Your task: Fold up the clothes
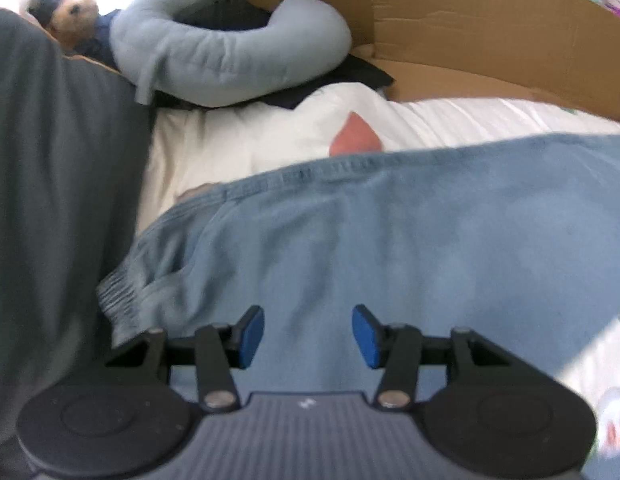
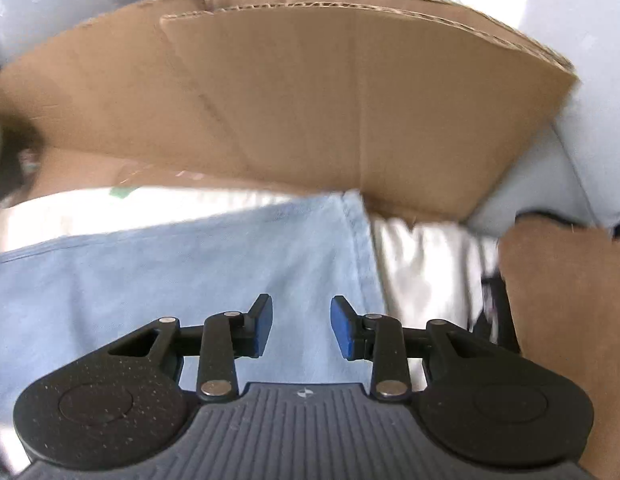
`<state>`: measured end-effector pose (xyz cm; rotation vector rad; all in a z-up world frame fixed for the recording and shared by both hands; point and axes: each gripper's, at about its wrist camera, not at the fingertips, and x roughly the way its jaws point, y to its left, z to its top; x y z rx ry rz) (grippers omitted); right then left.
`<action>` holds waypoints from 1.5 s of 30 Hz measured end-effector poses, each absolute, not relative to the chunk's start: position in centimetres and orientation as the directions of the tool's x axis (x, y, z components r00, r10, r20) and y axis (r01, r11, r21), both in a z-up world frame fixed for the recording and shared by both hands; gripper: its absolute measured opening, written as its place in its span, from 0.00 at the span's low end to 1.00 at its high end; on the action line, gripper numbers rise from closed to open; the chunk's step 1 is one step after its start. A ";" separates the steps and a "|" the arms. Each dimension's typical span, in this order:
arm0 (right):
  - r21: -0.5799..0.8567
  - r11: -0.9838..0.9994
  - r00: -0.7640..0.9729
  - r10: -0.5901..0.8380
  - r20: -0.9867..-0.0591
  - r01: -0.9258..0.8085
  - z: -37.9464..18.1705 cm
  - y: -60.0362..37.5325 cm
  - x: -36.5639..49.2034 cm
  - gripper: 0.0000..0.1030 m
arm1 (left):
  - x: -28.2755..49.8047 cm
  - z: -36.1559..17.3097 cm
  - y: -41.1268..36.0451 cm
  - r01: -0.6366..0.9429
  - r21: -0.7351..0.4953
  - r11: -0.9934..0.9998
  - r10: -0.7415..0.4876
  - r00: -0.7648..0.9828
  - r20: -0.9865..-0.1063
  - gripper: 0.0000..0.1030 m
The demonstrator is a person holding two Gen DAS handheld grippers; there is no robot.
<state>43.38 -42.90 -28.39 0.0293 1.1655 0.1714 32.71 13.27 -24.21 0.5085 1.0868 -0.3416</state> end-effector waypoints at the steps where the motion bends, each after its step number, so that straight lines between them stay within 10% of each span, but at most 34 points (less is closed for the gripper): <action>1: 0.117 0.984 0.374 0.158 -0.914 -0.132 -27.6 -43.2 42.7 0.38 | 31.6 -22.9 13.7 0.500 0.232 0.834 -0.007 0.431 -0.902 0.51; 5: 0.185 0.972 0.362 0.227 -0.904 -0.148 -24.0 -45.1 39.2 0.45 | 27.7 -16.8 15.8 0.447 0.212 0.869 -0.020 0.460 -0.887 0.68; 20: 0.316 0.932 0.367 0.361 -0.857 -0.180 -16.1 -51.6 28.0 0.46 | 18.0 -6.0 16.9 0.414 0.236 0.879 0.007 0.485 -0.875 0.68; 45: 0.369 0.898 0.420 0.438 -0.795 -0.240 -15.6 -58.7 13.5 0.46 | 7.9 -9.1 23.2 0.258 0.164 0.952 0.011 0.509 -0.861 0.68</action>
